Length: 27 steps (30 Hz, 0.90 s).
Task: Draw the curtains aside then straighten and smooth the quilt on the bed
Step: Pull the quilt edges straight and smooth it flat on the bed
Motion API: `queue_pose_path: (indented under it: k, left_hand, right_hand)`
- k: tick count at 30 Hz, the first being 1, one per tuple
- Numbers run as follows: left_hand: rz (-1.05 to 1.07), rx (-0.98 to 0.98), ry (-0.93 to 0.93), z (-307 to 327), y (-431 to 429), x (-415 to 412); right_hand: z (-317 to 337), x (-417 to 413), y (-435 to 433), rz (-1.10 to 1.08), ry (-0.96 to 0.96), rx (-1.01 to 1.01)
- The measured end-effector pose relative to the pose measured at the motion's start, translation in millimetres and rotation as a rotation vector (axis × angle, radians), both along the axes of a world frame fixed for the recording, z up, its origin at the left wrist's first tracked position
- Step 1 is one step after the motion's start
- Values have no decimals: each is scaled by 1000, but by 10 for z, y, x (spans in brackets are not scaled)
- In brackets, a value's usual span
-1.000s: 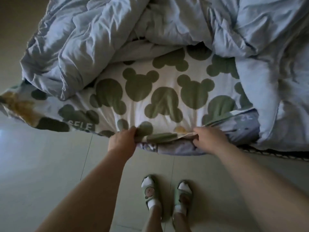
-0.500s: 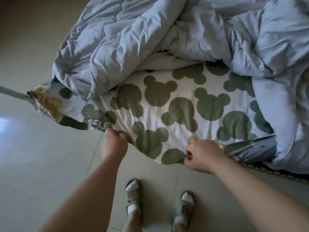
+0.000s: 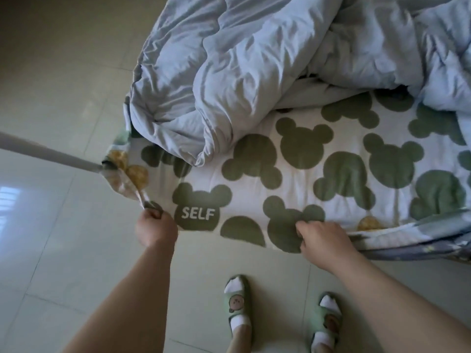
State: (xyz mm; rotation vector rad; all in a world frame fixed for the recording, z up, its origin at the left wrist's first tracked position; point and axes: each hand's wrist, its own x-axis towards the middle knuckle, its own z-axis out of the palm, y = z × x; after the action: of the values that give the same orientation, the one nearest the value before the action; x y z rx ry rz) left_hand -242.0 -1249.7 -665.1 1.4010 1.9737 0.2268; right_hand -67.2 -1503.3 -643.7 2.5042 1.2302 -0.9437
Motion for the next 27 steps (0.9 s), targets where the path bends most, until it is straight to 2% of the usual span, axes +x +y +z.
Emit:
queue_pose_path:
  k: [4, 5, 7, 8, 10, 12, 14, 17, 19, 20, 24, 25, 27]
  left_hand:
    - [-26, -370, 115, -119, 144, -178]
    - [-84, -385, 180, -68, 165, -188]
    - [-276, -237, 251, 121, 158, -104]
    - [-350, -147, 187, 252, 120, 8]
    - [-343, -95, -123, 518, 84, 306]
    - [-206, -278, -433, 636, 157, 662]
    - [-175, -460, -552, 647, 308, 947]
    - [-11, -445, -672, 649, 521, 1156]
    - [93, -310, -725, 646, 687, 1075]
    - [111, -210, -659, 625, 807, 949]
    - [150, 76, -394, 654, 1120, 389]
    - [103, 119, -355, 741, 1084, 331]
    - [-59, 148, -331, 872, 874, 332]
  right_hand:
    - [46, -47, 170, -97, 10, 146]
    - [99, -12, 286, -119, -38, 225]
    - [213, 127, 583, -129, -145, 389]
    - [274, 223, 777, -121, -205, 462]
    - [375, 444, 1182, -112, -336, 569]
    - [462, 677, 1569, -88, -444, 584]
    - [544, 884, 1908, -60, -489, 517]
    - [647, 1094, 2213, 4, -530, 426]
    - [730, 1052, 2291, -17, -424, 315]
    - [785, 914, 2313, -57, -294, 290]
    - [756, -246, 2274, -130, 435, 325]
    - [712, -563, 2234, -92, 517, 327]
    - [524, -939, 2146, 3, 522, 388]
